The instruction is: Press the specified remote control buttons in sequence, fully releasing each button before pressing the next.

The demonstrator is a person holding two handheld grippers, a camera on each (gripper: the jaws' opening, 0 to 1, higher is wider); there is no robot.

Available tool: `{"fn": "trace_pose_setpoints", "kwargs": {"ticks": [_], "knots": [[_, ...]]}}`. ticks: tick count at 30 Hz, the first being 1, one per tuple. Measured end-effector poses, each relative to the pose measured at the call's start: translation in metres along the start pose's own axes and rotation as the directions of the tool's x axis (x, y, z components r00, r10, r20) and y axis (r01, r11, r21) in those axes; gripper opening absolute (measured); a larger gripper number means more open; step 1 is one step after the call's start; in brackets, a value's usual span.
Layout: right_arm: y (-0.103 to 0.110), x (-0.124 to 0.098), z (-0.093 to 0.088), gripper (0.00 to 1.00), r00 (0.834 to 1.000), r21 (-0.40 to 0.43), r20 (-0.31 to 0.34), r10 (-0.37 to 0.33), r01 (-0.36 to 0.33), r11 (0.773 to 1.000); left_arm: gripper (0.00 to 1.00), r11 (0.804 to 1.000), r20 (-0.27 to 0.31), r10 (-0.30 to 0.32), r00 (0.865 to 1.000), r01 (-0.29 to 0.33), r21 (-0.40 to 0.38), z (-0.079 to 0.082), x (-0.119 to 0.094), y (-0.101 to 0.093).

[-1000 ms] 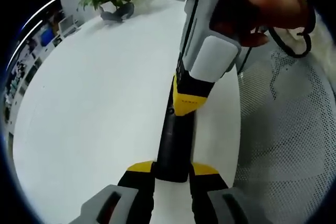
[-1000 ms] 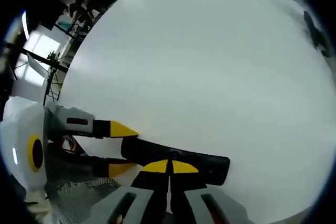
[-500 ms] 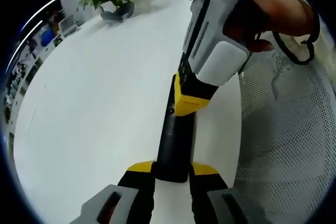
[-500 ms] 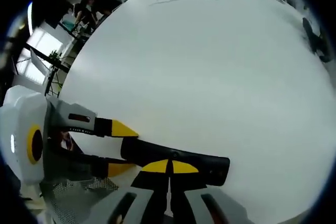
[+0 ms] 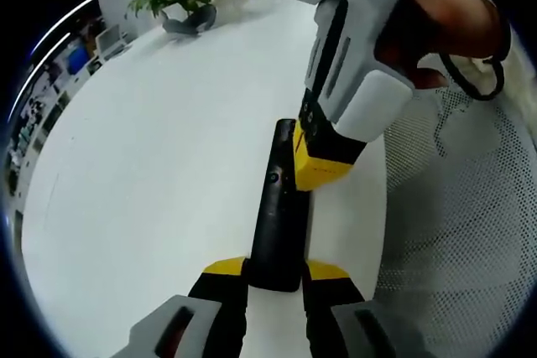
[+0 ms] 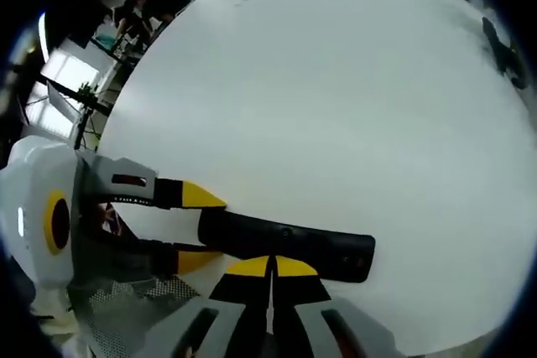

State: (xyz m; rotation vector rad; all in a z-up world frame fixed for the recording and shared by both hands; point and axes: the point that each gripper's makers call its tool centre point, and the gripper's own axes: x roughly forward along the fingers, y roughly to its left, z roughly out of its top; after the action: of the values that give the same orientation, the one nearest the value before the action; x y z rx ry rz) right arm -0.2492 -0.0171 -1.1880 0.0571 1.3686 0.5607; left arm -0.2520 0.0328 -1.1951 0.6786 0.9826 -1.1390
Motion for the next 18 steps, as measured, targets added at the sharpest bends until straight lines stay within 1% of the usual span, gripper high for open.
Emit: {"fn": "trace_pose_setpoints", "kwargs": {"ticks": [4,5,18], "knots": [[-0.0028,-0.0024,0.0008,0.00,1.000,-0.005,-0.006,-0.013,0.013,1.000,0.24,1.000,-0.007,0.000,1.000,0.000,0.005,-0.0002,0.0005,-0.0001],[-0.0034,-0.0028,0.0013,0.00,1.000,-0.003,-0.006,-0.013,0.013,1.000,0.24,1.000,-0.010,0.000,1.000,0.000,0.015,-0.0003,0.0002,-0.0002],[-0.0032,0.0000,-0.0007,0.00,1.000,0.014,-0.014,-0.004,0.004,1.000,0.24,1.000,-0.007,-0.001,1.000,0.001,0.010,-0.0004,-0.0001,-0.0004]]}}
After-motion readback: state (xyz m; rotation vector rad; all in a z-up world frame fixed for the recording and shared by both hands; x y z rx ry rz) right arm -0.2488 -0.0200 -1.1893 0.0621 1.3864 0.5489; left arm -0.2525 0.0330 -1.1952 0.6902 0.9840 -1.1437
